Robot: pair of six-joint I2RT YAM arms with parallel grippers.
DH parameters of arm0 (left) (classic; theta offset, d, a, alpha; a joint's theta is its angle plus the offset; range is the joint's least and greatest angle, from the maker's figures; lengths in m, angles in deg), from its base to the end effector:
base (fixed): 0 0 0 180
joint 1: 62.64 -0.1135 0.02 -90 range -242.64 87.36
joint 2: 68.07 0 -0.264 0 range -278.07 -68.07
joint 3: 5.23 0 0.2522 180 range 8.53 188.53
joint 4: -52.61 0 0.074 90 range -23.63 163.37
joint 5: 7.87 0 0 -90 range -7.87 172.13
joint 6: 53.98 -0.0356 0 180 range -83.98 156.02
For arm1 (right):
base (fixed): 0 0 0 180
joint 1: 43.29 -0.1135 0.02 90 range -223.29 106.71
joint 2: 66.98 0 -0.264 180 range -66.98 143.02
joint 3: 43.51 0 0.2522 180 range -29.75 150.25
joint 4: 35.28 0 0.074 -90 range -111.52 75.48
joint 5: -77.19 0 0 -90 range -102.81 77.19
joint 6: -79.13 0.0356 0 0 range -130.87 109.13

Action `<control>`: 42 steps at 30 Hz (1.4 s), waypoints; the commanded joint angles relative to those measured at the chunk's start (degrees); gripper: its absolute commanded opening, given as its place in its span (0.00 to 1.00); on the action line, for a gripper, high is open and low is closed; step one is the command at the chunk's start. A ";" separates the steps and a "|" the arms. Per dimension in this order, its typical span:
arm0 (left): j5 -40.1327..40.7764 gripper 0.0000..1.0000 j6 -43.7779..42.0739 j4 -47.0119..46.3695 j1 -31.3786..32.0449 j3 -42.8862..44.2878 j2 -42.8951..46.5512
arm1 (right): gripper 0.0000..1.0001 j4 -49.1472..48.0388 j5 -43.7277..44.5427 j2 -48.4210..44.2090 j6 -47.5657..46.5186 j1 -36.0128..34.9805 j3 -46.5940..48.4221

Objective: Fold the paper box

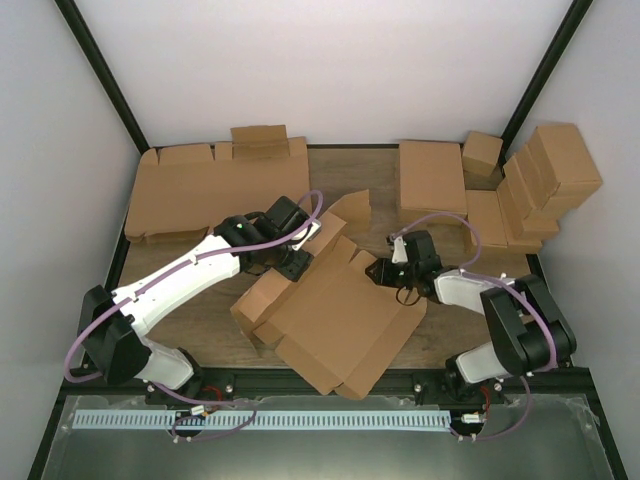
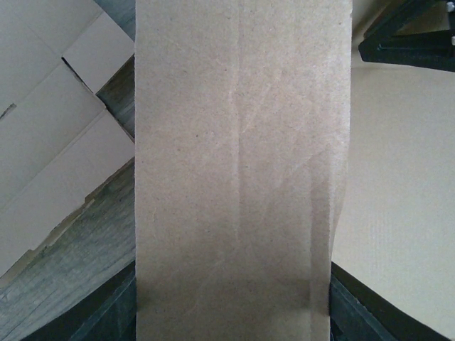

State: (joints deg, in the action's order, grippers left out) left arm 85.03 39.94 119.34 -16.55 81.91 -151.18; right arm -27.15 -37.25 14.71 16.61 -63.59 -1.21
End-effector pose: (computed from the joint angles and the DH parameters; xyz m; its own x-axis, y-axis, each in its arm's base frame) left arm 0.2025 -0.2078 0.2960 -0.6629 0.5902 -0.4607 0.6596 0.7515 0.0135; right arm 0.2281 0.1001 0.1362 -0.8803 0.1223 -0.4583 -0.1935 0.7896 0.5823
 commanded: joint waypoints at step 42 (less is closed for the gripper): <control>0.44 0.59 -0.49 -0.05 0.38 -0.16 0.51 | 0.28 -8.71 2.24 -2.29 -5.81 2.59 5.22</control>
State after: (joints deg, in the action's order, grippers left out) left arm 85.95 40.00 119.15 -16.51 81.26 -150.70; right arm -33.57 -35.29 15.39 14.03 -61.16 0.73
